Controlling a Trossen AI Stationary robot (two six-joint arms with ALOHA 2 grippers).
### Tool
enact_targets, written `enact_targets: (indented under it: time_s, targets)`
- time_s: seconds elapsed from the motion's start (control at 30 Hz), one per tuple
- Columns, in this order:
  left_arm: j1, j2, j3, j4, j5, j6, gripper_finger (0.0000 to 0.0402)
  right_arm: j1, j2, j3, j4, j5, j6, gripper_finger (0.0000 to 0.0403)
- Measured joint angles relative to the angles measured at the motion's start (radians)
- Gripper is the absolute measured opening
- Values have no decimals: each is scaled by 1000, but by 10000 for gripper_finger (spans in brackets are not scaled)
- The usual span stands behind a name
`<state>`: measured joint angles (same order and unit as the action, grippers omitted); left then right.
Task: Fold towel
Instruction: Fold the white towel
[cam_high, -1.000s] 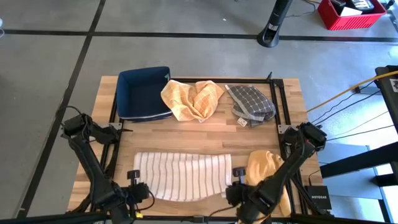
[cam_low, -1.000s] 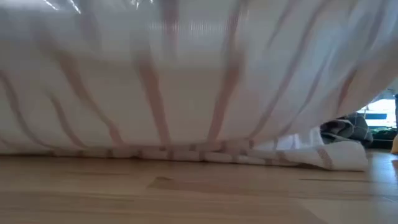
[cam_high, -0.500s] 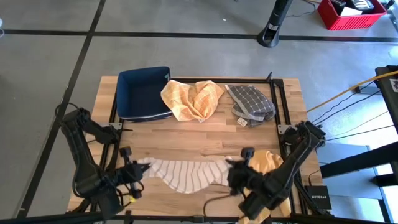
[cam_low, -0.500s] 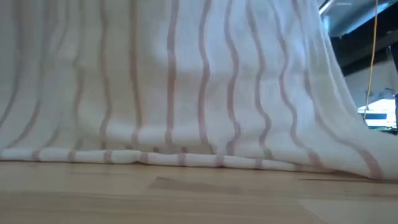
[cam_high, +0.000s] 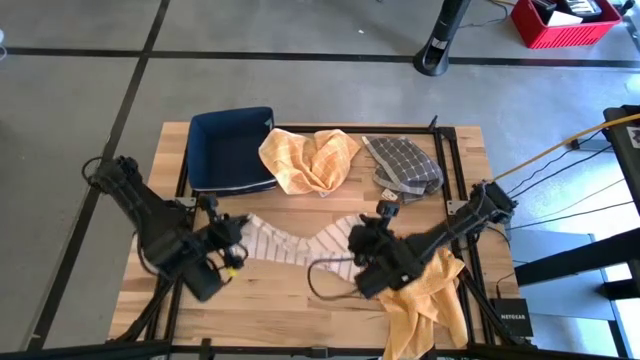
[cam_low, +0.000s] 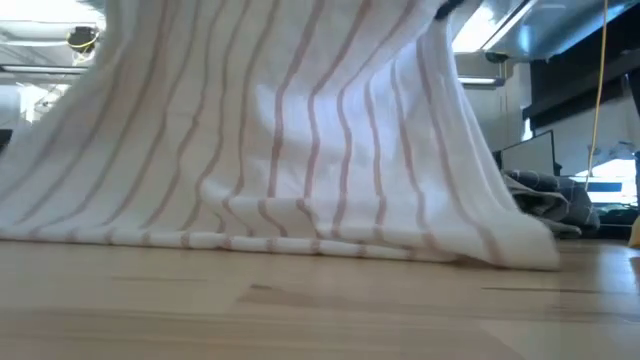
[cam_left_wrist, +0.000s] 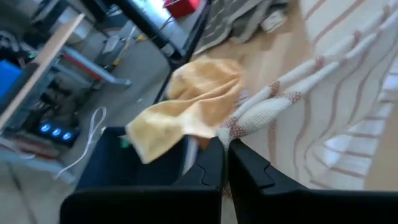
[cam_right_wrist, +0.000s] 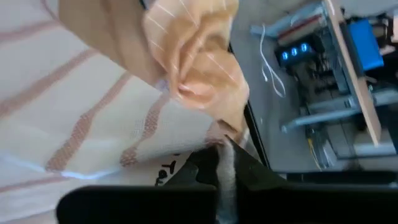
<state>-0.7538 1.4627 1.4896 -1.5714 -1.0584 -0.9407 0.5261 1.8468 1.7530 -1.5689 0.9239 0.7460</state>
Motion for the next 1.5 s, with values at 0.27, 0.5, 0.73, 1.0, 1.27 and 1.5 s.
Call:
enact_targets:
  time_s: [0.27, 0.5, 0.73, 1.0, 1.27, 1.5]
  targets:
    - [50, -131, -134, -1, 195, -75, 1, -81, -92, -131, -3, -162, -16, 2]
    - [12, -141, -161, 41, 490, -98, 1, -20, -132, -146, 14, -349, 1, 2]
    - [-30, -139, -157, 248, 633, -19, 1, 69, -152, -114, 90, -527, 13, 1]
    - [-118, -139, -29, 401, 716, -10, 1, 198, -153, 110, 148, -692, 62, 1]
    - [-190, -141, 69, 391, 549, 74, 1, 254, -153, 197, 184, -559, -15, 1]
    - [-152, -139, 2, 149, 362, -90, 1, 189, -136, 147, 32, -375, 2, 1]
